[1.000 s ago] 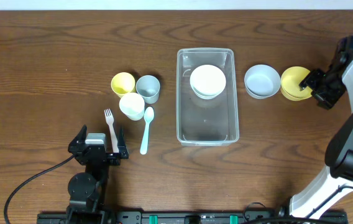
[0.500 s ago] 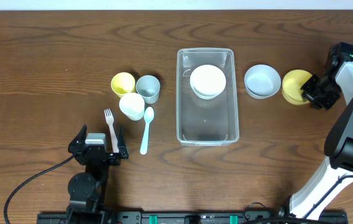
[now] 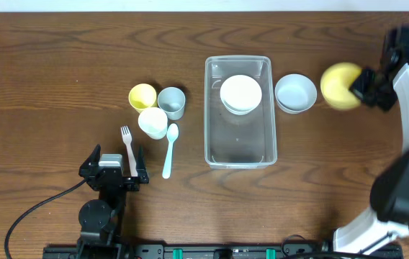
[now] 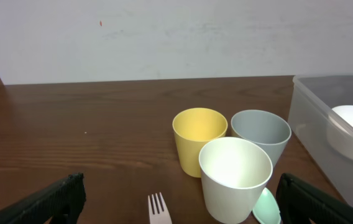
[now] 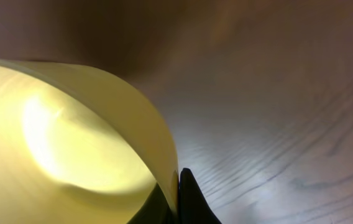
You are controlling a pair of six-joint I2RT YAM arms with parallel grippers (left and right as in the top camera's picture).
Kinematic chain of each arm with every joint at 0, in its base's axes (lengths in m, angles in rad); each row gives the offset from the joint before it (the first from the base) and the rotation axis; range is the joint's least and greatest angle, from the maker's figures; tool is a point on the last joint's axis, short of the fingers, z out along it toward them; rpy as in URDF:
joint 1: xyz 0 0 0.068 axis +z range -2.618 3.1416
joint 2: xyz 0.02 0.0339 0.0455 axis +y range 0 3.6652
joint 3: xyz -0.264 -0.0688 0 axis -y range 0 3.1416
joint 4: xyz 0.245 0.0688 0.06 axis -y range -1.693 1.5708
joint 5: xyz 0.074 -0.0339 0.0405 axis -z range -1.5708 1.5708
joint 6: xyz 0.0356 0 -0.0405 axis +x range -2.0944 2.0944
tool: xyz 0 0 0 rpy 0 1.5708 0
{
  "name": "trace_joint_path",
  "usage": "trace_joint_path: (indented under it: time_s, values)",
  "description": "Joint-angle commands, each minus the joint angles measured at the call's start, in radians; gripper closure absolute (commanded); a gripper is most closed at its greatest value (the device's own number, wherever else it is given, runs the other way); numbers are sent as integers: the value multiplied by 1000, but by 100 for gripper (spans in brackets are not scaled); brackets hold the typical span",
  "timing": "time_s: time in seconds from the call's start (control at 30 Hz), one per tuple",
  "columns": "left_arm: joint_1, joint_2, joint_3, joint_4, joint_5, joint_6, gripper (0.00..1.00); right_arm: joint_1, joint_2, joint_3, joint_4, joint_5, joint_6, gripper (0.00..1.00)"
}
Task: Pack container
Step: 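Stack the yellow bowl onto the white bowl in the container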
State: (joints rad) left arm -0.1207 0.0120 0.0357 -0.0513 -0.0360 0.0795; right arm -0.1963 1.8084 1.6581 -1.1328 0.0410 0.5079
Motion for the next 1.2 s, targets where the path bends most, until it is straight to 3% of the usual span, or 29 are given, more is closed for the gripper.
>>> trace_joint_path:
  time_s: [0.0, 0.17, 0.33, 0.43, 0.63, 0.9, 1.0, 1.17]
  values:
    - [-3, -6, -31, -19, -8, 10, 2, 131, -168, 70, -10, 7, -5, 99]
    - [-3, -6, -31, -19, -8, 10, 2, 372, -213, 70, 51, 7, -2, 99]
    - [-3, -6, -31, -18, -8, 10, 2, 526, -98, 60, 133, 22, 25, 99]
    - [-3, -6, -31, -18, -8, 10, 2, 547, 21, 60, 171, 73, 64, 99]
    - [-3, -6, -31, -19, -8, 10, 2, 548, 214, 60, 225, -31, 63, 99]
    - [-3, -6, -31, -19, -8, 10, 2, 553, 266, 60, 221, -54, 84, 98]
    - [-3, -6, -31, -19, -8, 10, 2, 552, 257, 73, 232, -69, 77, 77]
    - [-3, -6, -31, -19, -8, 10, 2, 528, 192, 163, 204, -91, 18, 54]
